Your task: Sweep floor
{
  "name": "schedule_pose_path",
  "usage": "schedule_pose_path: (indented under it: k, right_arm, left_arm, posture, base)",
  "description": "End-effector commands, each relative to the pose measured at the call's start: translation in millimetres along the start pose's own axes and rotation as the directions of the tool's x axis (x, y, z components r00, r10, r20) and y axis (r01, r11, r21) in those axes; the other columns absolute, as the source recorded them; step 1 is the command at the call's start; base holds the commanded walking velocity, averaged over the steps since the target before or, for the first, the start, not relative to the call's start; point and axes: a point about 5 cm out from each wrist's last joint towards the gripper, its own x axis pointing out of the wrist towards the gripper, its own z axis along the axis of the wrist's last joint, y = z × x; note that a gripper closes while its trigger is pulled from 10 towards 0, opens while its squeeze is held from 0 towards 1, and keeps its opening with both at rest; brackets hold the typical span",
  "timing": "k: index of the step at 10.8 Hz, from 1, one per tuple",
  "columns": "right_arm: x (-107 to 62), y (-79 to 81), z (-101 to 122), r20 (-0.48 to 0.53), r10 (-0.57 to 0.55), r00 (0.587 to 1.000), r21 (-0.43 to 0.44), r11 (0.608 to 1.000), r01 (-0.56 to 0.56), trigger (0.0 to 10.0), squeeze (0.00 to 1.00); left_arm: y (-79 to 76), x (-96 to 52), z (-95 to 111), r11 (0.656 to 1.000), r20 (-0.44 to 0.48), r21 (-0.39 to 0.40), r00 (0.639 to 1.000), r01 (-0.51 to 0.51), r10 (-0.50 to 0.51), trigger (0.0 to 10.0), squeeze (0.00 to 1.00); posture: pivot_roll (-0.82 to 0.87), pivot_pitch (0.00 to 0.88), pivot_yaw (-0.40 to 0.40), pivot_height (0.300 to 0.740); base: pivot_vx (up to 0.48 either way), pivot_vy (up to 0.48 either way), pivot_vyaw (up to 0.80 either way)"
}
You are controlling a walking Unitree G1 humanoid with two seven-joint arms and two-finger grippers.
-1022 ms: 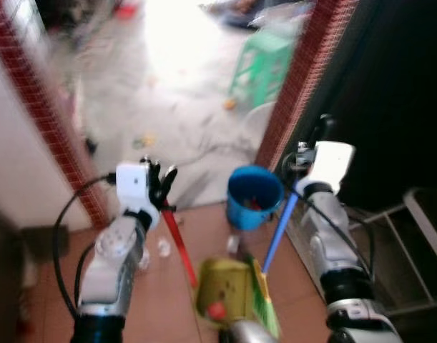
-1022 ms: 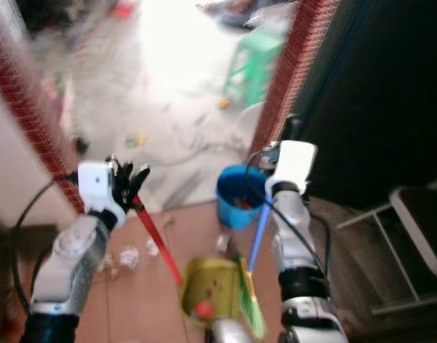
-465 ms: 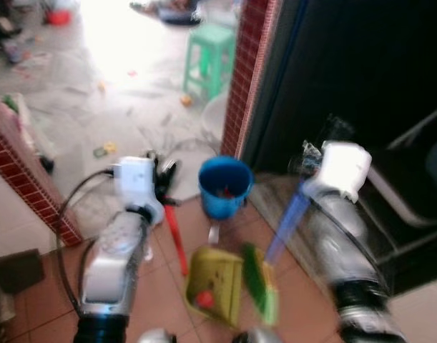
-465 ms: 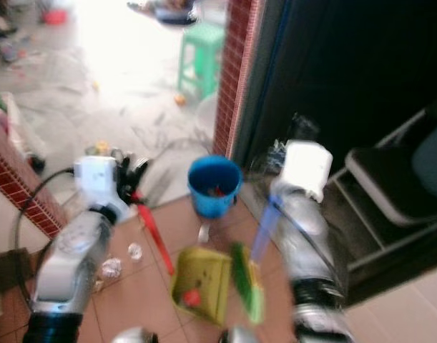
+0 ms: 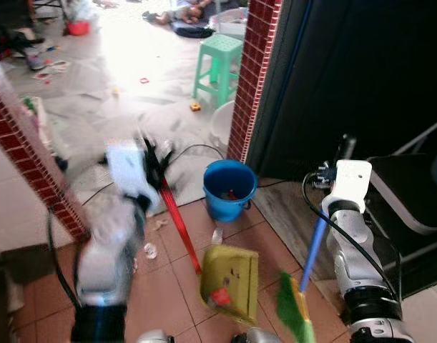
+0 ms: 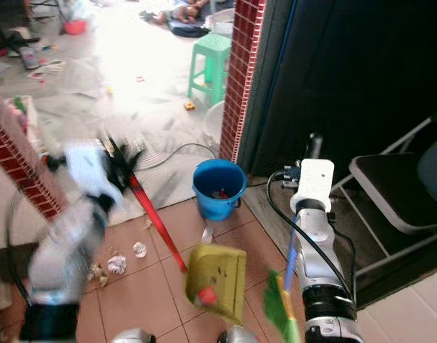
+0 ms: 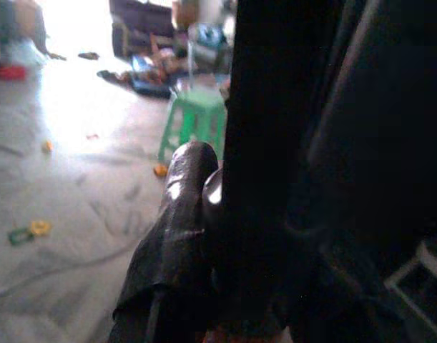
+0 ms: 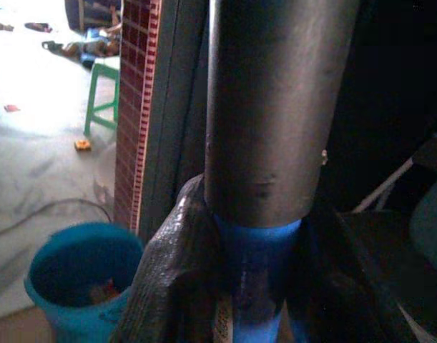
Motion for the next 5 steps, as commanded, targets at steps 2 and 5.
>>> schedule_pose_path:
  k: [2,5]
  right_arm:
    - [3.1,-1.0,4,0.021,-0.004,1.000,-0.034,0.999,0.005,10.0,0.00]
    - [4.9,0.6,1,0.016,-0.002,1.000,-0.044,0.999,0.002,10.0,0.00]
  left_arm:
    - [-4.4,6.7,40,0.999,0.146,-0.041,0.989,0.015,-0.009,10.0,0.00]
    - [-2.2,14.3,75,0.996,0.241,-0.086,0.971,0.035,-0.013,10.0,0.00]
  posture:
    - [-0.01,0.000,-0.046,0.740]
    - [-0.01,0.000,-0.047,0.740]
  base:
    - [0.000,0.000,0.00]
    - [0.000,0.000,0.00]
